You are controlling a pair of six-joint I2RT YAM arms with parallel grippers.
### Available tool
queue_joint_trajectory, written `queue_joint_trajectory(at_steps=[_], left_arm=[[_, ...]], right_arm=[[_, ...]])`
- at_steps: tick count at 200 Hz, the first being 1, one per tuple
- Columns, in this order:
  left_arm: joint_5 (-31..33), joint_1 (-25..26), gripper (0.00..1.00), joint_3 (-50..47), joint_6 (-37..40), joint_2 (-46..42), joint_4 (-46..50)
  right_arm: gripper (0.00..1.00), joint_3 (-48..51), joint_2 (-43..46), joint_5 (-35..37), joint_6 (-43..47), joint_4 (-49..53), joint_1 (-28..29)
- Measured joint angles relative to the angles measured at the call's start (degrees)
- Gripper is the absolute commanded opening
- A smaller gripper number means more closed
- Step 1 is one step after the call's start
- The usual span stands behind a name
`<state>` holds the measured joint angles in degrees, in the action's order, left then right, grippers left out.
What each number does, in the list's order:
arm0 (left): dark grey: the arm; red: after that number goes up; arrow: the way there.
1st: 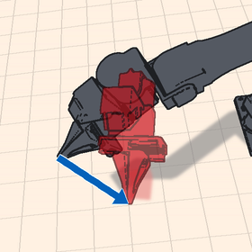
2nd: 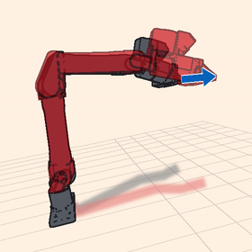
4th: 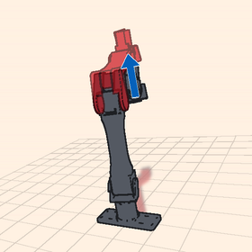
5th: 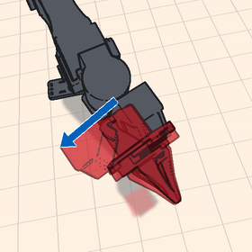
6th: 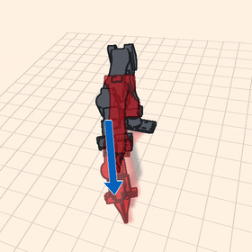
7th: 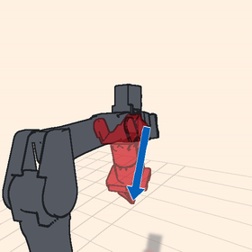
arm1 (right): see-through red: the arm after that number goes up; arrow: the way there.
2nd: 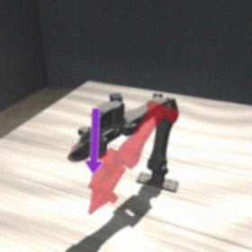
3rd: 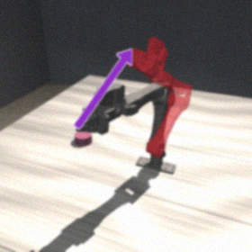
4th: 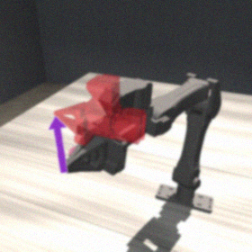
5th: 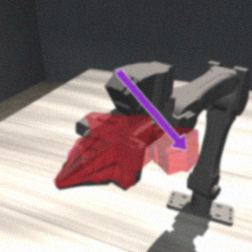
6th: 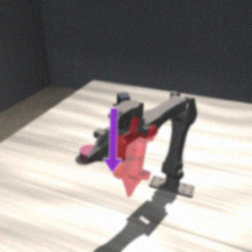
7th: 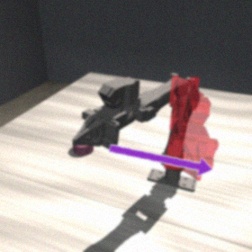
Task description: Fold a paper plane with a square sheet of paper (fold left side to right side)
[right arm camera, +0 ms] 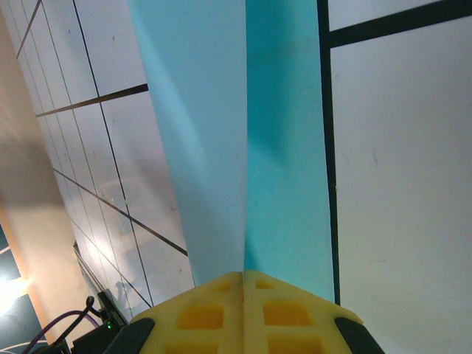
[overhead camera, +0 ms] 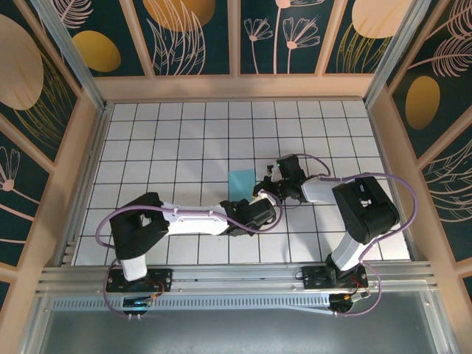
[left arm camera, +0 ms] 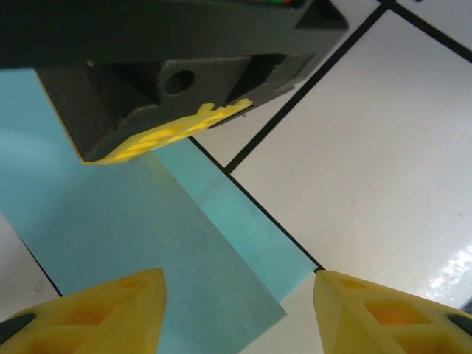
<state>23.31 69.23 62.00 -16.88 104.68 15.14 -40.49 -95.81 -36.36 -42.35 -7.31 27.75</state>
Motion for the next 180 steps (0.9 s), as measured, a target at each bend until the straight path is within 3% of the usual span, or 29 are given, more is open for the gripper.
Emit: queue_joint_trajectory(at_steps=[33, 145, 180], left_arm=[[1.46, 0.02, 0.44, 0.04, 0.20, 0.44, 0.11], [1.18, 0.02, 0.00, 0.04, -0.39, 0.37, 0.00], [0.96, 0.00, 0.00, -0.52, -1.36, -0.50, -0.55]], right_arm=[[0.00, 0.00, 0.00, 0.00, 0.00, 0.00, 0.00], [0.00, 0.00, 0.00, 0.02, 0.02, 0.00, 0.00], [0.12, 0.00, 0.35, 0.24, 0.11, 0.26, -0.02]])
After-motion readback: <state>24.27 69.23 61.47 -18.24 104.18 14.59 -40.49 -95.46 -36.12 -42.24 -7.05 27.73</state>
